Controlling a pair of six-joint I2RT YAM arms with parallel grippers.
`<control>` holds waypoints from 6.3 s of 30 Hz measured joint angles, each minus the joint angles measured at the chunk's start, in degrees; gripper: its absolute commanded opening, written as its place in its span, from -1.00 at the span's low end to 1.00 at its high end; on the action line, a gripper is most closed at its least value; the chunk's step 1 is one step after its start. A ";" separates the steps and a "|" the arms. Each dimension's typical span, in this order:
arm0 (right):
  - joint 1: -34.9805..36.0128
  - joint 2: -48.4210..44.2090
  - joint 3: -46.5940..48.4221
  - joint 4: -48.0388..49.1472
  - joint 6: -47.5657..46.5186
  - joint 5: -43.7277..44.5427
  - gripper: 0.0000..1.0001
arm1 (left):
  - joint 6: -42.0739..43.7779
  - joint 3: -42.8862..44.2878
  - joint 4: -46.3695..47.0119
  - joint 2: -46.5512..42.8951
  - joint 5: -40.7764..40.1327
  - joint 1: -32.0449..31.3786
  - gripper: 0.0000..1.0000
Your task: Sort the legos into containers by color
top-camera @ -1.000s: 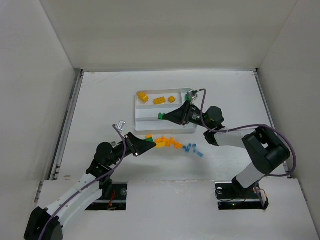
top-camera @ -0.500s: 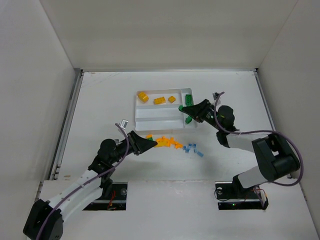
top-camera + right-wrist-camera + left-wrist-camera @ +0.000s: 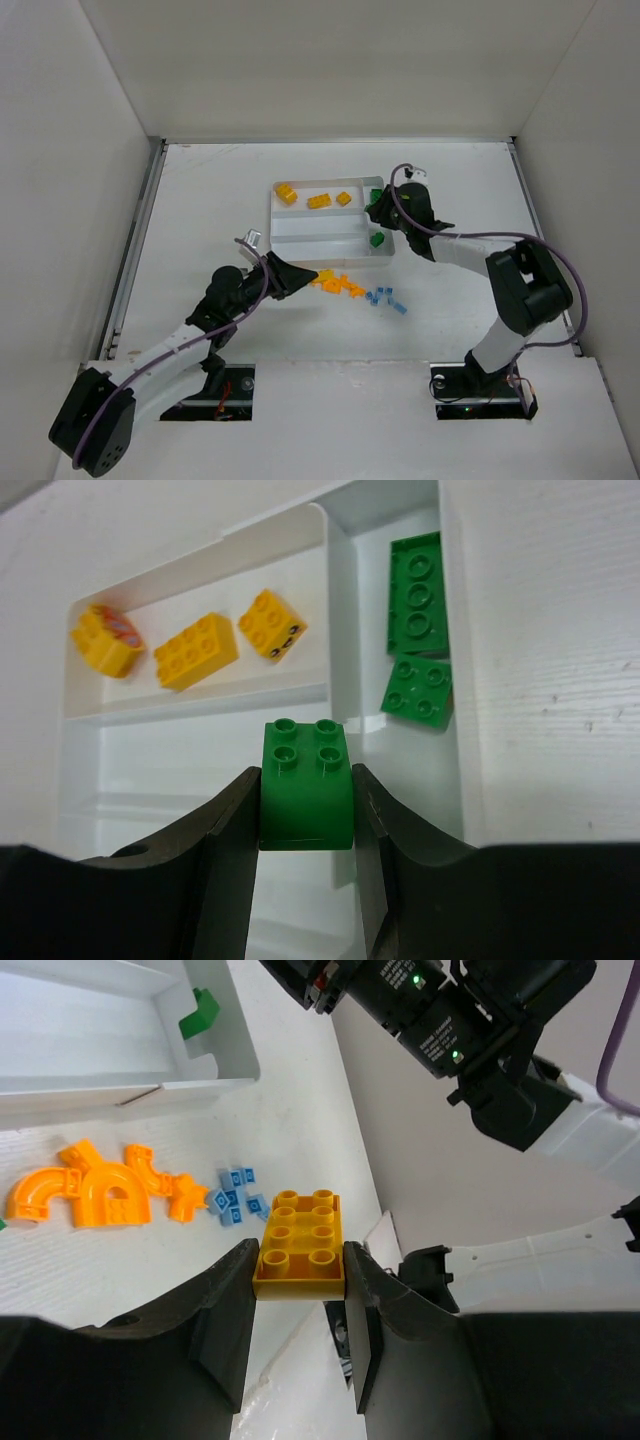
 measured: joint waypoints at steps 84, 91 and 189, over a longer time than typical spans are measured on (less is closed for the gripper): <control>24.74 -18.27 -16.65 2.10 -8.11 12.57 -0.47 | 15.17 30.03 -8.96 31.23 -31.39 4.96 -0.18; 25.38 -17.81 -16.46 2.10 -8.50 11.80 -0.48 | 18.53 17.86 -20.24 13.70 -36.52 -0.37 -0.23; 7.72 -24.26 -16.72 -11.10 1.66 8.66 -0.10 | 17.94 30.21 -9.20 51.30 -45.64 -41.31 -0.37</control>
